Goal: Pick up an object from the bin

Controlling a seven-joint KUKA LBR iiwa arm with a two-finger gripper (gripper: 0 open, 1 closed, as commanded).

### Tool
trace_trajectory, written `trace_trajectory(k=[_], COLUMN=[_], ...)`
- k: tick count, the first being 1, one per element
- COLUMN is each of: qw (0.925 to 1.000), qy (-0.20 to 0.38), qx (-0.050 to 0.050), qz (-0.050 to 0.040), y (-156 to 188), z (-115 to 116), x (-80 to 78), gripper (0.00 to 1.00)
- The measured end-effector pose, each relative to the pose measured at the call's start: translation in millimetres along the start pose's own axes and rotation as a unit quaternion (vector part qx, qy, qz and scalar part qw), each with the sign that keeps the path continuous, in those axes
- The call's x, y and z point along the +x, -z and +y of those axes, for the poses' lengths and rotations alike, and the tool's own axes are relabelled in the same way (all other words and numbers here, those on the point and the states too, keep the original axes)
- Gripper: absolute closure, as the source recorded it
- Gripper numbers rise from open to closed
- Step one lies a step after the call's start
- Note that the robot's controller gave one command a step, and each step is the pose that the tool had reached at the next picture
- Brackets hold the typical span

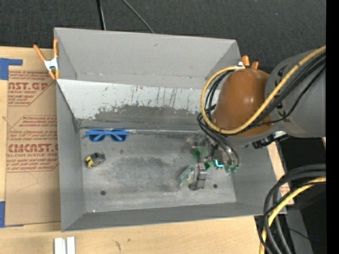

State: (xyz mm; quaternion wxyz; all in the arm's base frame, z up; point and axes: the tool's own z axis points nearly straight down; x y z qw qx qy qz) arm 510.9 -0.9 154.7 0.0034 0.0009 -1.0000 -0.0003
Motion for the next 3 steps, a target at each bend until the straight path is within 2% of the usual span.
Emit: trace_trajectory(k=[1, 2, 3], qw=[0.9940, 0.9940, 0.9887], qy=[0.109, 0.109, 0.150], qx=[0.001, 0.000, 0.001], qz=[-0.0014, -0.0033, -0.0074], y=[-80, -78, 46], z=[-45, -44, -31], x=[-16.0, -17.2, -6.0], gripper=[0.00, 1.00, 1.00])
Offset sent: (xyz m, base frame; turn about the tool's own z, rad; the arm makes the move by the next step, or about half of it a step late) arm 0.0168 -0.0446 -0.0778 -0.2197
